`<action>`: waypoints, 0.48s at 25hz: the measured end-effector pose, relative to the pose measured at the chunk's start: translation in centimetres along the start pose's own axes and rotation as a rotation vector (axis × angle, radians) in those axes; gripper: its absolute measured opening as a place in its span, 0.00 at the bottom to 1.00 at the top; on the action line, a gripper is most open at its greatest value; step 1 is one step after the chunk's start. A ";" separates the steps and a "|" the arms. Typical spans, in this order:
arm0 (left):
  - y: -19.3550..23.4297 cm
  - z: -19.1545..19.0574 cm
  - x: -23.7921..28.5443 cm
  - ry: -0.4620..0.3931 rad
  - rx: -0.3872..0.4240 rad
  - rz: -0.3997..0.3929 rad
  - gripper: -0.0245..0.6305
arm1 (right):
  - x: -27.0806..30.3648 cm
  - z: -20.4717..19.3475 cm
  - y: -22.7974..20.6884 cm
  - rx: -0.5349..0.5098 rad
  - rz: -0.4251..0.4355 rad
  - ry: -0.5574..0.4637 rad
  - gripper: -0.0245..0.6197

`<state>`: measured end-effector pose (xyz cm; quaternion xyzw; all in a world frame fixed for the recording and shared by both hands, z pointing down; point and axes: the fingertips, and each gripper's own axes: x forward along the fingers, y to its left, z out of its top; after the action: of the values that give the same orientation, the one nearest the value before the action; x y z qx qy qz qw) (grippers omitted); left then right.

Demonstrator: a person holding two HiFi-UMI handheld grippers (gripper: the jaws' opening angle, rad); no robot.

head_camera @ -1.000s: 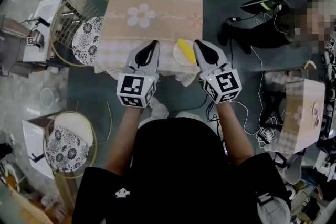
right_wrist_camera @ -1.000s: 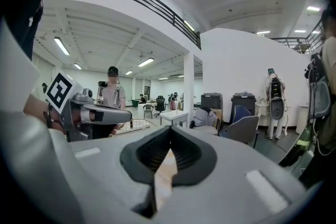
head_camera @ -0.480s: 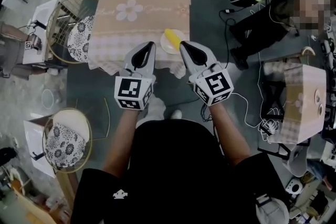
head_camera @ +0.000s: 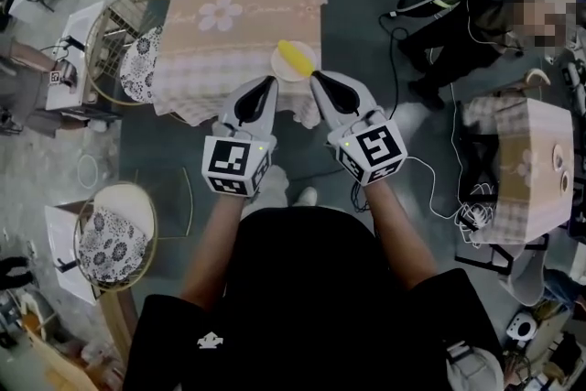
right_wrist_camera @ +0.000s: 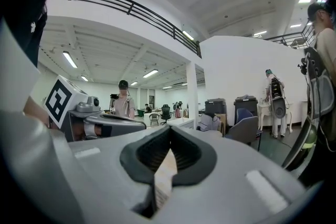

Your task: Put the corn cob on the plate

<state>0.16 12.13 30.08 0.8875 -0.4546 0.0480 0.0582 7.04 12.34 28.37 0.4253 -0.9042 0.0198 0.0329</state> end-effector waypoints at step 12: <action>-3.9 0.7 -2.0 -0.015 0.037 0.000 0.05 | -3.8 0.8 1.0 -0.021 0.003 -0.022 0.04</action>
<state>2.15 15.91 28.82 0.8888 -0.4540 0.0499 0.0382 8.70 15.84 27.30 0.4238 -0.9053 0.0056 0.0275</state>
